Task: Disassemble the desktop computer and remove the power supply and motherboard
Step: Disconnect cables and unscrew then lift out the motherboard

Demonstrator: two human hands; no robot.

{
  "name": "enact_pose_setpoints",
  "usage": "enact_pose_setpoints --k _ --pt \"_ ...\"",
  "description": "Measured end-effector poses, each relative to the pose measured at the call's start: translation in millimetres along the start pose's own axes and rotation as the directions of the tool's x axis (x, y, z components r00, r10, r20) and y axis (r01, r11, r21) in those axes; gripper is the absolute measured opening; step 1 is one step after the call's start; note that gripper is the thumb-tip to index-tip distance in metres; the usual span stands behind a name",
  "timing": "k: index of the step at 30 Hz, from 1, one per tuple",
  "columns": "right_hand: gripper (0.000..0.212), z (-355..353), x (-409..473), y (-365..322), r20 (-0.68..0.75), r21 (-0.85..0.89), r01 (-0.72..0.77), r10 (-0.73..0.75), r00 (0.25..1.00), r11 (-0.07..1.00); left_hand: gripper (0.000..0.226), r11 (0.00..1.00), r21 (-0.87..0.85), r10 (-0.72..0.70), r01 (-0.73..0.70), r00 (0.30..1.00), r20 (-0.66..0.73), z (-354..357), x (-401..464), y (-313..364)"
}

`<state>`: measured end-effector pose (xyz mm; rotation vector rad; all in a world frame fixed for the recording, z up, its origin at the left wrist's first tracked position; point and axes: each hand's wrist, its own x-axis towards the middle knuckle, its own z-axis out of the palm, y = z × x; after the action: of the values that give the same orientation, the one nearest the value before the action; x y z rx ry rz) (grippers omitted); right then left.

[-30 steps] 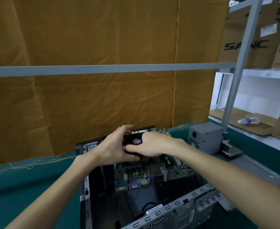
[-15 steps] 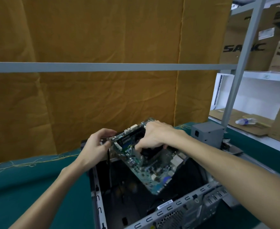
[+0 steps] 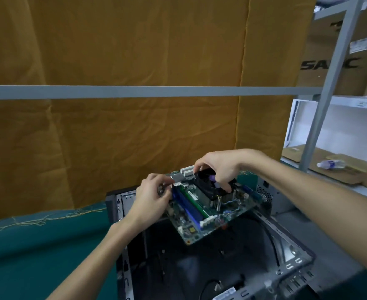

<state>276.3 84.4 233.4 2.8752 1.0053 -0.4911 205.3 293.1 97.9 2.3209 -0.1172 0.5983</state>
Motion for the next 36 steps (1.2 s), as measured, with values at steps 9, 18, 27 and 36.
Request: enact_pose_setpoints --k 9,18,27,36 --pt "0.097 34 -2 25 -0.059 0.190 0.019 -0.008 0.998 0.982 0.030 0.994 -0.047 -0.099 0.104 0.990 0.098 26 6 -6" --pt "0.092 84 5 1 -0.368 0.314 -0.232 0.344 0.864 0.920 0.028 0.991 -0.013 -0.130 0.131 0.991 0.028 22 7 -12" --pt "0.110 72 16 46 -0.509 0.546 0.113 0.220 0.832 0.830 0.020 0.997 0.060 -0.049 0.047 0.998 0.040 21 -1 -5" --pt "0.102 101 15 61 -0.508 0.625 0.172 0.230 0.830 0.761 0.037 0.993 0.115 -0.050 0.028 0.980 0.194 28 4 -10"
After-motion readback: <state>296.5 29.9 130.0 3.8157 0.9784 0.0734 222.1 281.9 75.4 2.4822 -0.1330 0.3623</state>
